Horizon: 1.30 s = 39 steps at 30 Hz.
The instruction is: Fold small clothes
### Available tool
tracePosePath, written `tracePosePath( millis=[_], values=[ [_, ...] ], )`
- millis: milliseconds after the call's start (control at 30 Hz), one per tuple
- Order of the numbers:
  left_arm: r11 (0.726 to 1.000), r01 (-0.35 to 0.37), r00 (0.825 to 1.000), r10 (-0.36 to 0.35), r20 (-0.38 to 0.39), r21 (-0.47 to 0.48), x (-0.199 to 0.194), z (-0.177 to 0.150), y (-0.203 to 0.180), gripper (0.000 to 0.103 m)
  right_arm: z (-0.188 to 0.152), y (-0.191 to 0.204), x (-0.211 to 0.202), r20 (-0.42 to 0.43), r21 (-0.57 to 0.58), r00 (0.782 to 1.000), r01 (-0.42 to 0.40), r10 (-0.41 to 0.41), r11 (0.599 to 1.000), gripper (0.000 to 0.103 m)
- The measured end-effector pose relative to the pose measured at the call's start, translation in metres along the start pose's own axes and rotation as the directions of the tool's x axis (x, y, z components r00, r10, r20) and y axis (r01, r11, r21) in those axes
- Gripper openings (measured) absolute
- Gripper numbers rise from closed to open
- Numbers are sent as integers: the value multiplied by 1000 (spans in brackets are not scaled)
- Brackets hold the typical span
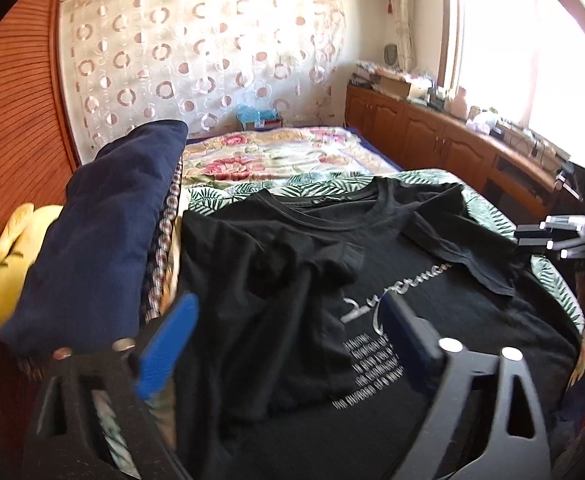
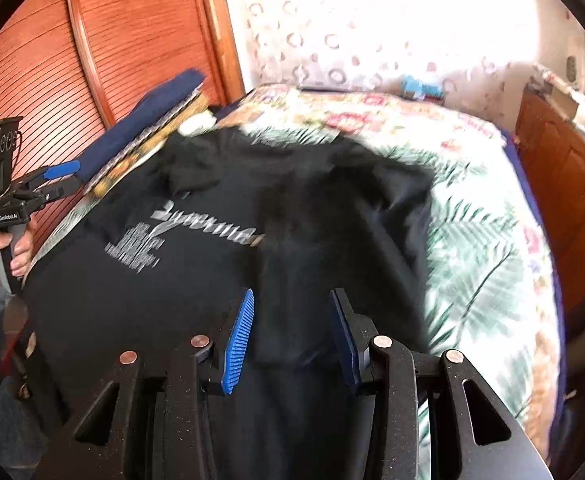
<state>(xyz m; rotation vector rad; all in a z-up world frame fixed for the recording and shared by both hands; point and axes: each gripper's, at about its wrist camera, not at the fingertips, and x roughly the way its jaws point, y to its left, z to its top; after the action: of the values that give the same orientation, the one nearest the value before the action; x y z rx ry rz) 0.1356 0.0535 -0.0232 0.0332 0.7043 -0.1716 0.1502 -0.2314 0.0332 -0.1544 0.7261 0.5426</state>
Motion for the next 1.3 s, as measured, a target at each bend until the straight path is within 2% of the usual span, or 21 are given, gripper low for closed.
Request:
tracePosePath(
  millis=[100,233,333,400,500,567,667,900,1000,1067,1100,1133,1167,1233,1300],
  values=[
    [999,-23,998,25,-51,32,21,20,7,67,11,-19,8,19,19,999,45,-45,999,41],
    [998,-51,991,56,-124,42,51,41,17,50,18,-45,31,2,35,996,93,-93,995,41],
    [994,-88,978,100,-183,71,77,59,23,47,22,-57,50,-16,30,993,114,-114,993,41],
    [993,-86,970,101,-219,77,91,66,26,45,25,-63,59,-20,26,994,107,-106,994,41],
    [989,-104,949,130,-288,105,117,72,29,43,30,-65,72,-27,32,996,90,-89,995,41],
    [981,-143,925,181,-333,134,135,75,31,42,30,-66,78,-37,32,996,84,-83,996,41],
    [969,-186,907,233,-351,163,151,78,35,42,34,-68,81,-47,30,997,62,-61,998,41],
    [957,-211,868,278,-411,200,180,75,37,42,36,-71,81,-55,2,997,52,-52,999,41],
    [965,-205,871,256,-419,164,181,80,43,42,36,-75,82,-52,10,998,42,-41,999,41],
    [972,-184,877,230,-421,147,180,80,46,37,35,-75,82,-51,16,998,35,-35,999,41],
    [975,-171,880,215,-424,140,180,80,47,28,35,-76,81,-51,17,998,33,-32,999,41],
    [978,-162,879,204,-431,131,179,80,48,7,35,-75,82,-51,19,998,32,-31,999,41],
    [976,-171,874,214,-436,137,180,80,48,5,35,-75,81,-51,20,998,31,-30,999,41],
    [973,-162,878,217,-427,161,174,79,45,3,35,-76,81,-52,13,998,34,-33,999,41],
    [969,-176,893,231,-387,172,161,84,46,3,35,-76,82,-57,3,998,40,-40,999,41]
  ],
)
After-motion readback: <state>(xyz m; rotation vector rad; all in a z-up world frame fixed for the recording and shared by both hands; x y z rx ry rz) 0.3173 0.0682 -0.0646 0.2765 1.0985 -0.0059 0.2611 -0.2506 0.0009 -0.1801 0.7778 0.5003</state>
